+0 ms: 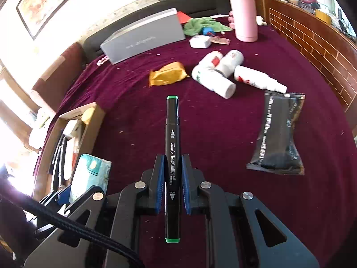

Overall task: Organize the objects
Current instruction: 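Carry the cartoon packet and green-capped marker over the cardboard tray with both grippers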

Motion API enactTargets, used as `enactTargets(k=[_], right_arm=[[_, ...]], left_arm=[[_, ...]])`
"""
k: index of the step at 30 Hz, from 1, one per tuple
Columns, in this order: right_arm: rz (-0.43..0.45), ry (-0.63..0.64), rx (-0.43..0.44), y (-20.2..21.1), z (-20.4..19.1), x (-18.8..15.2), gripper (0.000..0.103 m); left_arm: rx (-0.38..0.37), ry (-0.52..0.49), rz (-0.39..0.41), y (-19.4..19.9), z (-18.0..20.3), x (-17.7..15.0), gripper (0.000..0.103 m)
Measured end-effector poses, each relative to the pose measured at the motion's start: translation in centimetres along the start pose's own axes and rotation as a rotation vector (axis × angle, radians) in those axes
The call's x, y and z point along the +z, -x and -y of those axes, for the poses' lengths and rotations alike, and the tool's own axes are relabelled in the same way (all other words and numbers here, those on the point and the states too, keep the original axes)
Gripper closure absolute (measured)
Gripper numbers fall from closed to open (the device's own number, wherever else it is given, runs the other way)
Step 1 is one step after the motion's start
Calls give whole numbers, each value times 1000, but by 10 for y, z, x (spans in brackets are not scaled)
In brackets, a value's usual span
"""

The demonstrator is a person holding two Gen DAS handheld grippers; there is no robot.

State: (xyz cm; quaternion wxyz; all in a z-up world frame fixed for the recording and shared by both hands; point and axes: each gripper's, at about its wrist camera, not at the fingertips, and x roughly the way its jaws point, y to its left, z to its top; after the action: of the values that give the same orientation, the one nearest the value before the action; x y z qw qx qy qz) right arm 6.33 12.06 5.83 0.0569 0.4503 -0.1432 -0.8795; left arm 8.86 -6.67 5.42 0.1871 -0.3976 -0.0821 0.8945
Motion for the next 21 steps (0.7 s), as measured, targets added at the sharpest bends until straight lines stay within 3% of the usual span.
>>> enactTargets(k=[21], right_arm=[[-20, 184, 88, 6, -109, -14, 90]], left_arm=[[87, 115, 107, 59, -75, -6, 62]])
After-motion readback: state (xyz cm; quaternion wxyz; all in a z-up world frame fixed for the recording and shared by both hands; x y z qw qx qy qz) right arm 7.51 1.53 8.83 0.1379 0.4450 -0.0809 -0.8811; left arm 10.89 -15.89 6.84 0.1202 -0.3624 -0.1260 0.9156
